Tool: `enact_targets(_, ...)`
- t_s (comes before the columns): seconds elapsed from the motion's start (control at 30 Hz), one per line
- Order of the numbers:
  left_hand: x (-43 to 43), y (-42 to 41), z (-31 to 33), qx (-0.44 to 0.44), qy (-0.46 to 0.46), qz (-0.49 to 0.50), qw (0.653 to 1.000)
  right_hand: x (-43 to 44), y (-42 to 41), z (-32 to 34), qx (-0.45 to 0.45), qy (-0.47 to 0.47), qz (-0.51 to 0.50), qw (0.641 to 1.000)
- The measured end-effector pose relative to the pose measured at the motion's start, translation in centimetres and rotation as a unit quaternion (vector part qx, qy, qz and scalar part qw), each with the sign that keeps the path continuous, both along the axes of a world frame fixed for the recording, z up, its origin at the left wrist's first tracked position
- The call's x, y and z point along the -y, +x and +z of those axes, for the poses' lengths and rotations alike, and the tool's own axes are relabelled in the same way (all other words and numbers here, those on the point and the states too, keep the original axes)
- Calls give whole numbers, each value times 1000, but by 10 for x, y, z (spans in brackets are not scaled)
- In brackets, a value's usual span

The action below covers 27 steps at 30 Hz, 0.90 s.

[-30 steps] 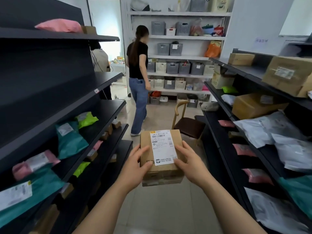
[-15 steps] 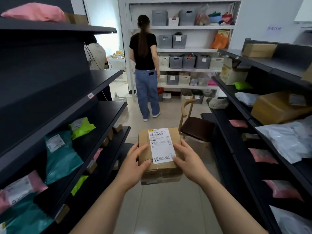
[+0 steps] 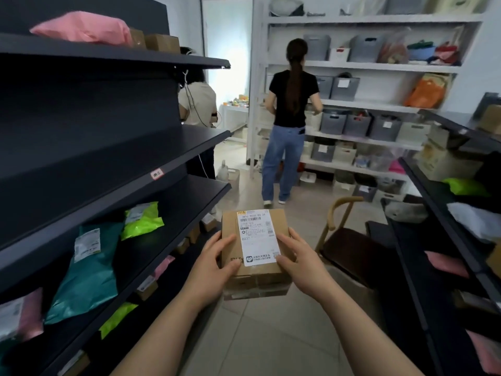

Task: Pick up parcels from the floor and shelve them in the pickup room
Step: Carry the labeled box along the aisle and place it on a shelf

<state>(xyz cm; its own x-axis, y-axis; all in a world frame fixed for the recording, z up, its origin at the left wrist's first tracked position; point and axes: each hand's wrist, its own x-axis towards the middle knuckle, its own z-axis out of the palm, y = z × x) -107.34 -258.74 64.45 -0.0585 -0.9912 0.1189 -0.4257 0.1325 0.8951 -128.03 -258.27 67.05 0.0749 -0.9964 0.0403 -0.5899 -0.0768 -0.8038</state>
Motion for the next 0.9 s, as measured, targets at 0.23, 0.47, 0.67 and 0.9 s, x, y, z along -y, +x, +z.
enact_targets(0.23, 57, -21, -3, -10, -10, 70, 997, 89, -20, -1, -7, -4, 69, 998)
enact_targets(0.47, 103, -13, 2, 2, -7, 119, 993, 153, -8, -3, 18, -6, 113, 993)
enact_targets(0.67, 154, 7, 12, -4, -3, 135, 991, 214, 12, 1, 27, -17, 132, 991)
enact_targets(0.9, 216, 36, 41, 28, -30, 148, 988, 278, 42, 28, 31, -30, 136, 990)
